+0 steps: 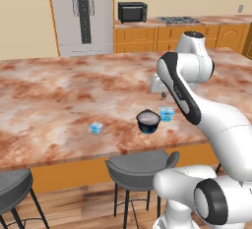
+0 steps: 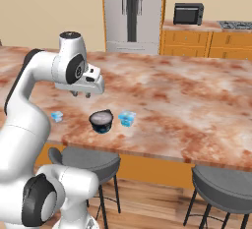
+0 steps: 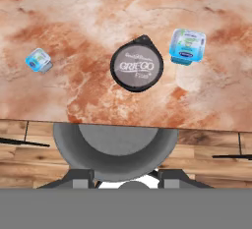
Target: Stack the yogurt containers by placing the smaller containers on top of the larger containers.
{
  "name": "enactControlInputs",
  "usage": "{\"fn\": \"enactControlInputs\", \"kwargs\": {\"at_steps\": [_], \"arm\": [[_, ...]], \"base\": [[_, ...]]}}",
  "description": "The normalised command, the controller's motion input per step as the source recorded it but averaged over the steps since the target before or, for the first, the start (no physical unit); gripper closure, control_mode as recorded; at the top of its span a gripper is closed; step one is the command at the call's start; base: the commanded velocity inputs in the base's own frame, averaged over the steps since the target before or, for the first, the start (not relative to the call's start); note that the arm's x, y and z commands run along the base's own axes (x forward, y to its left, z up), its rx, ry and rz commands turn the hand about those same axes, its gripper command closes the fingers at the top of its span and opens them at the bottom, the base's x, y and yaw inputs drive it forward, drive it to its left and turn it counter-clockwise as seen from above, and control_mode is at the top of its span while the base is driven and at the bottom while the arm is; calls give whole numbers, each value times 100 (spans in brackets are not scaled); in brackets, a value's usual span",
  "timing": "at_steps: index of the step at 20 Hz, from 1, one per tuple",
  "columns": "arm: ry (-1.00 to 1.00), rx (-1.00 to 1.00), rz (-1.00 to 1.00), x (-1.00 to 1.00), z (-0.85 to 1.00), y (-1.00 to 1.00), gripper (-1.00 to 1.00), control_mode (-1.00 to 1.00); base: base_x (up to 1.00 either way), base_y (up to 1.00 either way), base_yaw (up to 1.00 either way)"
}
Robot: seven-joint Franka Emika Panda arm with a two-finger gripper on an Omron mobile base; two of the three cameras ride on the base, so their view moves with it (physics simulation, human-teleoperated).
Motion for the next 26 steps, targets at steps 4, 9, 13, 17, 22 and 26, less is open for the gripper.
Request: {"fn": "enactControlInputs", "kwargs": {"at_steps": [4,9,13,17,22,26], "arm": [[-1,1,0,0,0,-19,-100,-100],[0,6,0,0,-6,-39,-100,-100],[0,8,0,0,-5,-36,-100,-100],[0,10,0,0,-7,-21,-100,-100],[0,8,-1,0,-13,-7,-100,-100],[0,8,-2,0,-15,-13,-100,-100]], "base": [[0,0,0],[0,0,0],[0,0,0],[0,0,0],[0,0,0],[0,0,0]]}}
